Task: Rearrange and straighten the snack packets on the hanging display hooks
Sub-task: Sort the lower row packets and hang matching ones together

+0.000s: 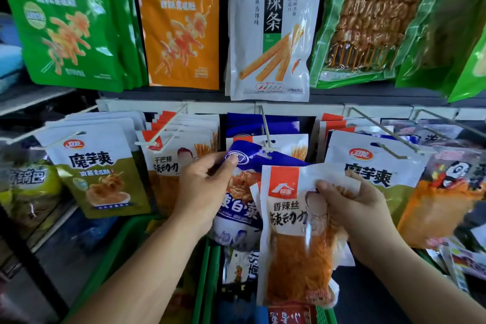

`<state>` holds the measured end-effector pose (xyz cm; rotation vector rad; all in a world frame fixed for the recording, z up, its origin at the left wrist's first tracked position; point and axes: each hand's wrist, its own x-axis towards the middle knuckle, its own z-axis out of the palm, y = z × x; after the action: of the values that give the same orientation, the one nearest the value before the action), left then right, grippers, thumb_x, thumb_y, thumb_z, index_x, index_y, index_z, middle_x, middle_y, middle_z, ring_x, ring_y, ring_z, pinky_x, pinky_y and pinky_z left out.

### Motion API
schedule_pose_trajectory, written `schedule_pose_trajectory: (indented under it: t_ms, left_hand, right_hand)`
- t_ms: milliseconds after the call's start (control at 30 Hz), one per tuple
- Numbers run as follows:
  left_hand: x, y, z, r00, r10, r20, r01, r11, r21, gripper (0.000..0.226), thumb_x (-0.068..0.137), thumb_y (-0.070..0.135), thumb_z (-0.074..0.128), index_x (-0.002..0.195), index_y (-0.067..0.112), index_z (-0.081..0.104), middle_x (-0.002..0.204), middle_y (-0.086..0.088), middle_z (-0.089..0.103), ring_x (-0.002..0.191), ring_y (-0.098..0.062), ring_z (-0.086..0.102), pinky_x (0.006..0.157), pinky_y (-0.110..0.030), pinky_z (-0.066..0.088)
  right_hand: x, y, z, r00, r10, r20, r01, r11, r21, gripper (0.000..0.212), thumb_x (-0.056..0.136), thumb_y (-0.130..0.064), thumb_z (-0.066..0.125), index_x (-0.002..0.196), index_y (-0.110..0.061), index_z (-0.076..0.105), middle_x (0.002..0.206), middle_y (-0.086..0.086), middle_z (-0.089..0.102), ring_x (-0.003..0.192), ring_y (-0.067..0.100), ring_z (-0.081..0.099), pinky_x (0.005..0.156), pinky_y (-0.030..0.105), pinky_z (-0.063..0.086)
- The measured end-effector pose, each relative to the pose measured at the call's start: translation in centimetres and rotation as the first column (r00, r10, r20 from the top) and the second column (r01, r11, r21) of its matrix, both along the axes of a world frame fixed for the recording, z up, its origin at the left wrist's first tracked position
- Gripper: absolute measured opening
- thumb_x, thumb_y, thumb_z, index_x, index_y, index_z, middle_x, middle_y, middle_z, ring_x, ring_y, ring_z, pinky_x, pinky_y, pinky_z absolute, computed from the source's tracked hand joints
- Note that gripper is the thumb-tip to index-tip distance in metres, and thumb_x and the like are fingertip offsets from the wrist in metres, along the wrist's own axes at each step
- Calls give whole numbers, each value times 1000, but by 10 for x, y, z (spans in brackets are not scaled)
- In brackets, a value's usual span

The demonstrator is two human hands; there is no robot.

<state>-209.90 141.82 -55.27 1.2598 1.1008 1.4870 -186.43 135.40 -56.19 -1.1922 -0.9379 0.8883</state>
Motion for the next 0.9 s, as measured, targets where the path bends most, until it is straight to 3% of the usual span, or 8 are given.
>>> schedule_pose_trajectory:
  t_ms: [267,367,500,600,700,767,833,900]
  left_hand:
    - [-32,-56,5,990,-138,-13,138,990,-23,32,94,6,70,121,23,66,110,-1,80,93,-21,79,74,-37,62]
    - [-41,-74,-1,981,-158,-109,151,986,-64,24,98,8,65,114,23,73,100,-1,82,91,-24,79,75,-36,63]
    - [-47,-79,-8,965,-150,-216,138,988,-70,18,99,16,65,107,28,77,93,-4,82,83,-24,79,80,-47,64]
    - [-47,-78,-12,969,-144,-203,133,989,-67,18,99,17,66,108,27,78,93,-6,81,86,-28,78,80,-47,62]
    - [-45,-77,-15,960,-147,-237,138,989,-54,20,101,16,62,113,22,77,97,0,82,88,-20,80,78,-40,65]
    - [-49,-71,-15,965,-68,-254,64,998,-26,19,103,17,60,114,23,75,97,1,82,85,-17,80,75,-44,66]
    - [-55,-63,-10,968,40,-247,-43,999,-7,16,105,20,56,114,24,69,97,-1,80,79,-13,79,66,-40,66]
    - [-58,-58,-4,960,122,-250,-116,993,37,16,107,22,50,118,25,62,96,1,76,72,-5,75,54,-26,61]
  right_hand:
    - [4,-27,10,980,200,11,-200,980,13,23,94,-9,72,114,2,72,107,25,79,100,43,77,94,61,58]
    - [0,-37,10,952,299,-70,-300,954,2,25,94,-7,67,115,8,70,110,31,76,102,49,75,94,61,58]
    - [-7,-40,6,933,349,-93,-351,936,-6,31,97,-5,64,120,15,62,112,36,73,102,52,73,90,61,60]
    - [-12,-34,-1,958,279,-70,-280,960,-8,34,95,-6,69,121,13,60,111,35,73,102,51,73,92,65,58]
    - [-13,-29,-2,989,134,-56,-135,991,-23,22,96,-4,69,116,4,67,104,25,79,96,42,78,86,55,62]
    - [-8,-27,0,999,-3,-47,2,1000,-25,16,96,-6,71,111,-6,70,97,16,81,92,35,80,81,50,64]
    - [-1,-27,5,995,-97,17,98,995,-23,16,95,-8,73,109,-15,70,92,12,82,86,32,81,69,43,65]
    - [4,-29,8,981,-124,152,129,991,-22,22,95,-8,73,112,-23,69,93,14,78,74,30,79,50,29,60]
